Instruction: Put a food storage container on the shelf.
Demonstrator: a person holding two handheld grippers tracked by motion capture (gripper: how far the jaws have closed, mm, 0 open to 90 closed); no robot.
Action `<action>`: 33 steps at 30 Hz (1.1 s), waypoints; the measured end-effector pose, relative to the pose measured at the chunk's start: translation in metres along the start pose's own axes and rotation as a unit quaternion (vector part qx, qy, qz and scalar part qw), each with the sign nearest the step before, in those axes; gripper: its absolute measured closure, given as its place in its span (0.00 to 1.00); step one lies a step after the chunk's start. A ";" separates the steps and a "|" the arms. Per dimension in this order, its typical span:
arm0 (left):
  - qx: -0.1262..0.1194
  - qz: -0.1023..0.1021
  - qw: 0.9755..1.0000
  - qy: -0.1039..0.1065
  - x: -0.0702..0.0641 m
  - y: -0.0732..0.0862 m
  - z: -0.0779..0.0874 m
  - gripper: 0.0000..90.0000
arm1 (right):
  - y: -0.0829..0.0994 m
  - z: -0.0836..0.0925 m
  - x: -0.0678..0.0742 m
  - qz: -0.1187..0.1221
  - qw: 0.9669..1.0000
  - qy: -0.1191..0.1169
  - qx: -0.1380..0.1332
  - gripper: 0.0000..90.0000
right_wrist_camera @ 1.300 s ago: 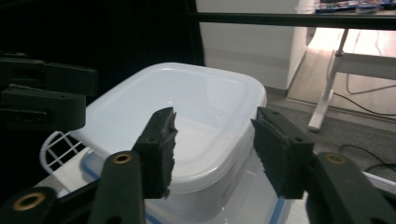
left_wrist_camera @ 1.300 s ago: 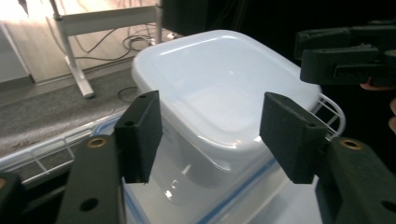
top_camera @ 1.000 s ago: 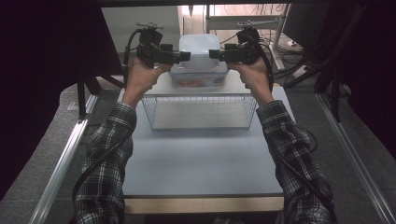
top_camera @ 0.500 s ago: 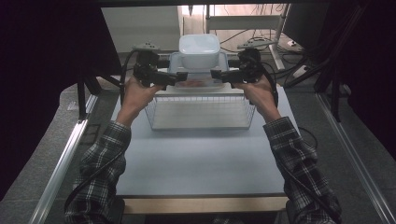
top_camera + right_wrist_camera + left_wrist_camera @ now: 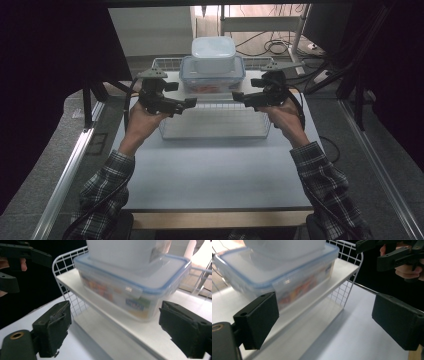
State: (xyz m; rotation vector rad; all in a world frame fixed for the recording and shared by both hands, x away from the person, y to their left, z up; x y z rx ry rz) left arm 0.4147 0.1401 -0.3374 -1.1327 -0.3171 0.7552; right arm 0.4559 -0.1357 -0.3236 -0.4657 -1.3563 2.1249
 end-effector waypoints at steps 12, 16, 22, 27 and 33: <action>0.005 0.002 1.000 0.007 -0.018 0.047 0.004 0.05 | 0.044 0.008 0.017 -0.001 1.000 -0.003 0.024 0.00; 0.011 0.004 1.000 0.005 -0.020 0.068 0.004 0.04 | 0.064 0.012 0.023 0.004 0.999 -0.006 0.035 0.00; 0.015 0.011 1.000 0.003 -0.025 0.102 0.003 0.04 | 0.095 0.014 0.031 0.002 0.999 -0.011 0.050 0.00; 0.027 0.015 1.000 -0.005 -0.028 0.135 -0.001 0.03 | 0.126 0.012 0.036 -0.002 0.997 -0.016 0.069 0.00; 0.042 0.013 0.999 -0.020 -0.030 0.174 -0.008 0.02 | 0.160 0.012 0.035 -0.014 0.996 -0.015 0.085 0.01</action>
Point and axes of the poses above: each handheld gripper's, and its own axes: z roughly backward along the jaws, y roughly out of its underside, x roughly to its left, the point moved 4 cm from there along -z, roughly forward along the jaws, and after that the axes turned 3 degrees about z, right-handed, at the moved point
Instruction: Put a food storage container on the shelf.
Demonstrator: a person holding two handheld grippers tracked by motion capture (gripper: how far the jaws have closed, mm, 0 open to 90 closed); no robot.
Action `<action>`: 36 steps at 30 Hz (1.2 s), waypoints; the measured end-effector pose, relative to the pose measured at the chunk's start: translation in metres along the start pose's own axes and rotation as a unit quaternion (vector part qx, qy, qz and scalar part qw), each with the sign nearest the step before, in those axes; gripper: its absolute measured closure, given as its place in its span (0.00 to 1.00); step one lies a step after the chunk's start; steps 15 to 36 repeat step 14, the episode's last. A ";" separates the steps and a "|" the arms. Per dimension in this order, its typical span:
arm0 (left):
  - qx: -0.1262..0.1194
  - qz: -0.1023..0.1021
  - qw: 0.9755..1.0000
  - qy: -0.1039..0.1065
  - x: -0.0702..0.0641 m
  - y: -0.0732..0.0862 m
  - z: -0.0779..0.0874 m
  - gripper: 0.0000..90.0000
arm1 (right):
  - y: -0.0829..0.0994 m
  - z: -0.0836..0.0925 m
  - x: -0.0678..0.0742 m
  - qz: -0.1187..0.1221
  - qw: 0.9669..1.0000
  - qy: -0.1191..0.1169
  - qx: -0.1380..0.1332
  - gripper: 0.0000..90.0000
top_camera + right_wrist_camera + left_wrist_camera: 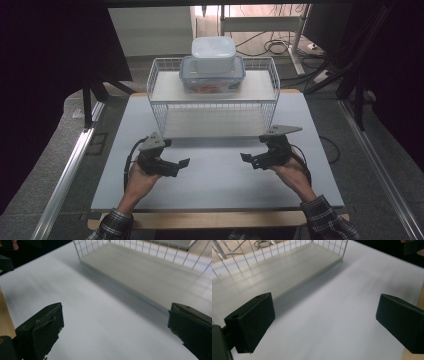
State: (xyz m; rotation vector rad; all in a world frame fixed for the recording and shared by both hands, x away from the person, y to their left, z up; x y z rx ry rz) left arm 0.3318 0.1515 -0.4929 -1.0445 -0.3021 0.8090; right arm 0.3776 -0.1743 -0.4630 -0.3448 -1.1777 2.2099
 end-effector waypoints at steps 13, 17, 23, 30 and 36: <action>0.066 0.005 0.998 -0.022 0.007 0.048 -0.017 0.00 | 0.054 -0.022 0.000 -0.009 0.998 0.009 0.058 0.00; 0.063 0.005 0.998 -0.021 0.007 0.047 -0.017 0.00 | 0.055 -0.022 -0.001 -0.010 0.998 0.010 0.059 0.00; 0.063 0.005 0.998 -0.021 0.007 0.047 -0.017 0.00 | 0.055 -0.022 -0.001 -0.010 0.998 0.010 0.059 0.00; 0.063 0.005 0.998 -0.021 0.007 0.047 -0.017 0.00 | 0.055 -0.022 -0.001 -0.010 0.998 0.010 0.059 0.00; 0.063 0.005 0.998 -0.021 0.007 0.047 -0.017 0.00 | 0.055 -0.022 -0.001 -0.010 0.998 0.010 0.059 0.00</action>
Point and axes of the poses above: each handheld gripper's, and its own axes: z roughly backward along the jaws, y roughly out of its underside, x roughly to its left, the point moved 4 cm from there along -z, roughly forward along the jaws, and after that the axes turned 3 degrees about z, right-handed, at the moved point
